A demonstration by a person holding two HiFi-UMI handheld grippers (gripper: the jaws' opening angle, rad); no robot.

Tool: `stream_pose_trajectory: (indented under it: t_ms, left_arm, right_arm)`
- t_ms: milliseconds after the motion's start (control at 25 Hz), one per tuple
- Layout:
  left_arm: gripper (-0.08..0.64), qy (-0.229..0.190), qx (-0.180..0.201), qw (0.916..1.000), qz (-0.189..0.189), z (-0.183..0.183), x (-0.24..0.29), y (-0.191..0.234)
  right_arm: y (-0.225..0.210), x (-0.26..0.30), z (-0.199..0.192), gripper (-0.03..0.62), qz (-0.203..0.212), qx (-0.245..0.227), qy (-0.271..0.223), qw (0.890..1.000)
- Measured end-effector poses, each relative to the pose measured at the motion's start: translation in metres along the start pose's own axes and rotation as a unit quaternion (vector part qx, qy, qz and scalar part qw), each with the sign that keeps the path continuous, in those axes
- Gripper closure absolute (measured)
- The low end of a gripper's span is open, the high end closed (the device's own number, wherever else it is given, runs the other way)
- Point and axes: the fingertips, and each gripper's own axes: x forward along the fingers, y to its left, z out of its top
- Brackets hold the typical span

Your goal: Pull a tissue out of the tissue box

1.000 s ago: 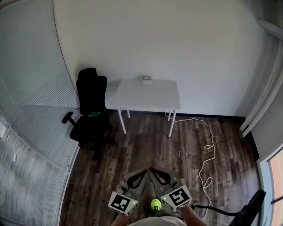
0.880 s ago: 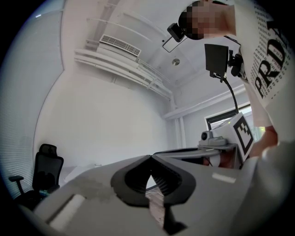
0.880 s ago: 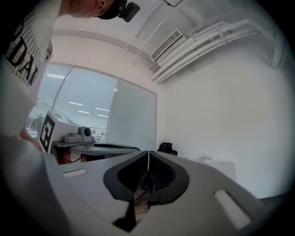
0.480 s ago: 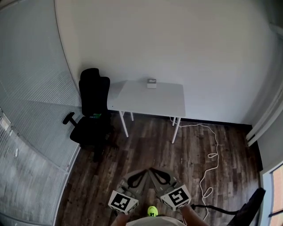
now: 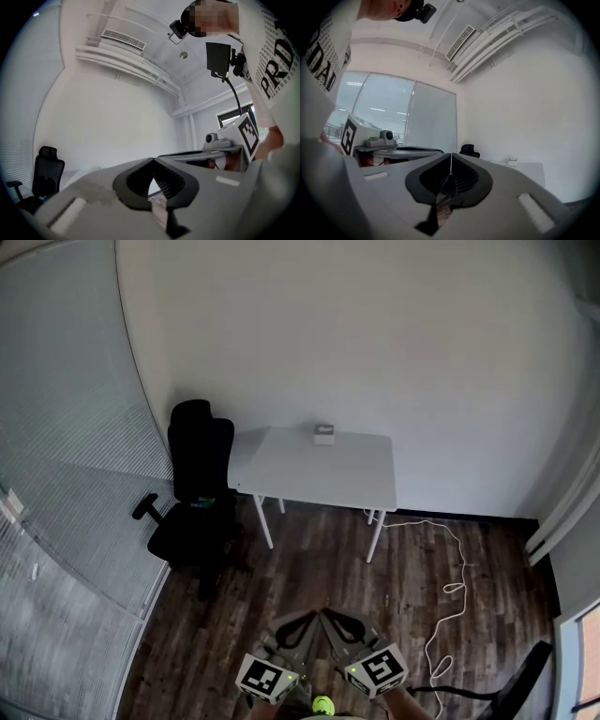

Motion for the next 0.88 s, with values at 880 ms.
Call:
stream_pose_trajectory:
  t_ms: [880]
  left_arm:
    - [0.569,-0.004,0.002,0.9977,-0.068,0.003,0.102,0.142]
  right_arm:
    - [-0.105,0.145,0.016,0.586,-0.051,0.003,0.002,0.999]
